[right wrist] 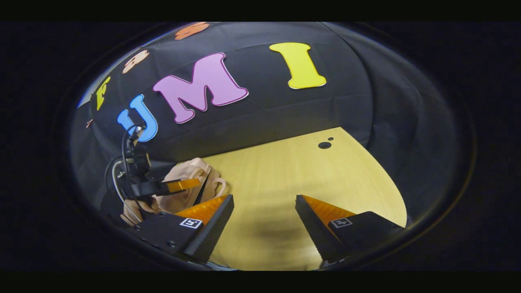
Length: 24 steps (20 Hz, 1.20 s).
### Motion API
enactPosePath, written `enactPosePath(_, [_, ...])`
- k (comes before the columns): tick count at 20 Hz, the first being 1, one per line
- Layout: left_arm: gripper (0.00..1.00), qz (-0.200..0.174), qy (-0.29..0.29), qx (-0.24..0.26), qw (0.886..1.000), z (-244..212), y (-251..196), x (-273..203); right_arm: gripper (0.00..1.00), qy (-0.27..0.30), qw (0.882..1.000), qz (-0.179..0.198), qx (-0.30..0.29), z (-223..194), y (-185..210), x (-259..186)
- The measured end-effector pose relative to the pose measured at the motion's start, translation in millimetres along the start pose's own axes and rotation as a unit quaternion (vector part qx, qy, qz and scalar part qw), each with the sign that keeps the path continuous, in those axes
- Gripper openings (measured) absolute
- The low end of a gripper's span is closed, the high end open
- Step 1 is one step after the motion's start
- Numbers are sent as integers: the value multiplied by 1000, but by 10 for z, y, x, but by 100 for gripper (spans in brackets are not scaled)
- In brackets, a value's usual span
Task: First open the suitcase, pack the skin care products into it, and then close the suitcase.
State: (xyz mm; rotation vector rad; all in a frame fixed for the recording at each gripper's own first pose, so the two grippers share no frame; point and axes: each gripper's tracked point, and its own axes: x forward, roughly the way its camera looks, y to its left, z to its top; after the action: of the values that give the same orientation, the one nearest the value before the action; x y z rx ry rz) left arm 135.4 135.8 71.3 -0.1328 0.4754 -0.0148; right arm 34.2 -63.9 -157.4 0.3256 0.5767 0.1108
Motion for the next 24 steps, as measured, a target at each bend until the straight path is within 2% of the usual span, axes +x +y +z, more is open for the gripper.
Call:
enactPosePath(4, [16, -2, 12, -3, 1000, -93, -38, 85, 97, -14, 1000, -20, -7, 47, -103, -47])
enactPosePath(5, [23, -15, 11, -17, 1000, -98, -112, 38, 97, -15, 1000, -23, -8, 51, -106, -69])
enactPosePath(6, [22, -21, 3, -34, 999, -49, -109, -41, 98, -20, 999, -29, -13, 74, -105, -93])
enactPosePath(9, [76, -33, -41, -39, 998, 164, -40, -530, 98, -48, 998, -41, -18, 220, -15, -296])
enactPosePath(12, [89, -25, -119, -7, 993, 511, 154, -1244, 97, -80, 995, -45, -31, 358, 199, -572])
enactPosePath(14, [91, -3, -174, 7, 985, 714, 344, -1718, 97, -101, 993, -45, -38, 456, 361, -756])
enactPosePath(16, [92, -7, -223, 3, 975, 876, 423, -2218, 97, -131, 989, -48, -49, 580, 550, -964])
enactPosePath(18, [93, -6, -259, 8, 966, 941, 674, -2754, 97, -191, 978, -48, -67, 776, 864, -1316])
enactPosePath(21, [94, -24, -264, 20, 964, 819, 836, -3107, 96, -253, 961, -51, -100, 906, 1249, -1713])
enactPosePath(24, [94, -10, -273, 49, 961, 744, 985, -3197, 97, -269, 956, -53, -108, 888, 1430, -1827])
